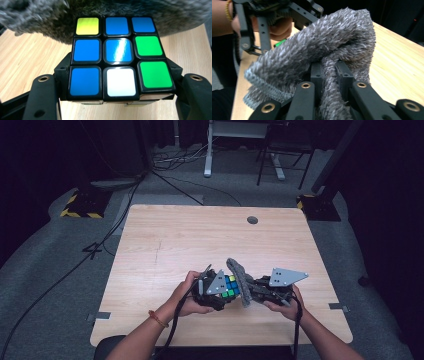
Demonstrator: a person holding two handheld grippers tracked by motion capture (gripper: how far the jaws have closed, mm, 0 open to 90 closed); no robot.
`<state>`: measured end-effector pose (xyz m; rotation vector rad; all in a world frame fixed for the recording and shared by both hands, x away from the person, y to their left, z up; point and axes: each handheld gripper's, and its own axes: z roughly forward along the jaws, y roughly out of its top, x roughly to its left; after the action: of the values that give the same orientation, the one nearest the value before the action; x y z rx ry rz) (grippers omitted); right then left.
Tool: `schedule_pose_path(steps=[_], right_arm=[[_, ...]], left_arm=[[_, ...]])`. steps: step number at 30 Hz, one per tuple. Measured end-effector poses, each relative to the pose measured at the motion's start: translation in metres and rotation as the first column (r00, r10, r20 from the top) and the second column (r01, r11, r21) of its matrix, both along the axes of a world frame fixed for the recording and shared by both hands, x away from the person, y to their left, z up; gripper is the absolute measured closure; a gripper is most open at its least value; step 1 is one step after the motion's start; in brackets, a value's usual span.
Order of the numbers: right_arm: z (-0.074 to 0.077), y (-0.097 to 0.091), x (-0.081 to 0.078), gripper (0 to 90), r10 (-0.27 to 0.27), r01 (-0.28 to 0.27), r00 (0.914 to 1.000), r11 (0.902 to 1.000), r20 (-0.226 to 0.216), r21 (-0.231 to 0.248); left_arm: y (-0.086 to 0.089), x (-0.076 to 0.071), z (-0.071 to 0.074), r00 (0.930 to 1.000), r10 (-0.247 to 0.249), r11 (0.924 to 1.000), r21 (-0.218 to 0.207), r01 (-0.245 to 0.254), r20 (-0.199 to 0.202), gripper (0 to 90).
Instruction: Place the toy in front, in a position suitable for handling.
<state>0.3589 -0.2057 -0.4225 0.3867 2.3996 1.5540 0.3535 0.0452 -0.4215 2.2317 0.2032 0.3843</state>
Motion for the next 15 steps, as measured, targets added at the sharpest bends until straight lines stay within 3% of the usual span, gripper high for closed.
schedule_pose_path(steps=[6,9,14,15], right_arm=[[-0.012,0.005,0.008,79.3,-0.018,0.012,0.9986,0.9938,-0.051,-0.111],[-0.015,0.008,0.008,79.3,-0.006,-0.002,0.9979,0.9923,-0.064,-0.124],[-0.005,0.004,0.003,79.2,-0.004,0.002,0.9998,0.9984,-0.021,-0.057],[-0.003,0.004,0.003,79.2,-0.013,0.013,0.9999,0.9988,-0.010,-0.046]], left_arm=[[0.007,0.006,0.004,1.0000,0.006,0.9995,-0.031,-0.005,0.003,33.5],[0.010,0.012,0.001,0.9999,0.012,0.9996,-0.026,-0.012,-0.007,33.5],[0.006,0.015,-0.007,0.9982,-0.011,0.9998,-0.016,0.010,-0.059,33.5],[0.003,0.013,-0.008,0.9986,-0.019,0.9998,-0.004,0.018,-0.050,33.5]])
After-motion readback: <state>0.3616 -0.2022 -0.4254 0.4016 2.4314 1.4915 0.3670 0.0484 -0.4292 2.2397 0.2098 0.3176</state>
